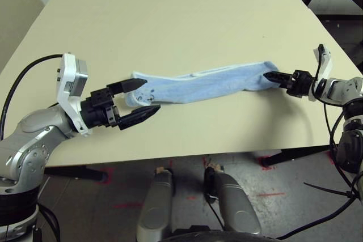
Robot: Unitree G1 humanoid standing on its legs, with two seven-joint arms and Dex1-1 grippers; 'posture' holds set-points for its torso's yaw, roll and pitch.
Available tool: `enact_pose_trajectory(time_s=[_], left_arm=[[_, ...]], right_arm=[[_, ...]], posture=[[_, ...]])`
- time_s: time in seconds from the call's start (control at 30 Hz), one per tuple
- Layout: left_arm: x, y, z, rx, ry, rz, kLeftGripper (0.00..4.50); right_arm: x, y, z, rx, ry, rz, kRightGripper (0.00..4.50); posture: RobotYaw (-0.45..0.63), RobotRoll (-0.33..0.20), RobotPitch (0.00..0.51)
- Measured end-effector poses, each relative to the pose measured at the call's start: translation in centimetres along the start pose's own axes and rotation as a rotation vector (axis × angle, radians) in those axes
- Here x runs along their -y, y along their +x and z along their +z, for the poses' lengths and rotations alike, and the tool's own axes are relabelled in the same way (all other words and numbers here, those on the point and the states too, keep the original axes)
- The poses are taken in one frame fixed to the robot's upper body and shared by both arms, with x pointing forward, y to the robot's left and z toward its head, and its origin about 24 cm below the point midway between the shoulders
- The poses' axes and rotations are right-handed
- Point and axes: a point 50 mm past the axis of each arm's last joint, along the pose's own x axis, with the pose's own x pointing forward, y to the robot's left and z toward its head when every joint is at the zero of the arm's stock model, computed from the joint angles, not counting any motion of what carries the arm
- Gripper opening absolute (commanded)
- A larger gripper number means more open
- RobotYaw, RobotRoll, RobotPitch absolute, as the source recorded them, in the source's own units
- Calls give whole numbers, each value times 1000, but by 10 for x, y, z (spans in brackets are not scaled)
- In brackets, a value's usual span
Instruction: Fold the towel and set it aside.
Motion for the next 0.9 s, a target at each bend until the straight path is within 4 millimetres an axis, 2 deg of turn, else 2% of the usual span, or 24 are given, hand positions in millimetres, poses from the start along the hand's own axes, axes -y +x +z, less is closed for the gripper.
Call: enact_pose_trajectory(time_s=[0.07,0.1,0.6,0.7,0.9], left_arm=[[0,0,1,1,3,-1,4500],[0,0,1,2,6,-1,4500],[-1,10,4,3,27,-56,4500],[1,14,7,7,43,-79,4500],[6,21,7,-2,51,-130,4500]], right_arm=[[2,-3,-1,-14,2,-7,315],[3,-5,-1,-21,2,-11,24],[23,-64,10,-70,-33,-110,24],[22,-70,12,-76,-40,-99,24],[15,-71,16,-92,-68,-27,24]], posture=[[209,0,176],[209,0,176],[190,0,181],[175,0,178],[164,0,175]])
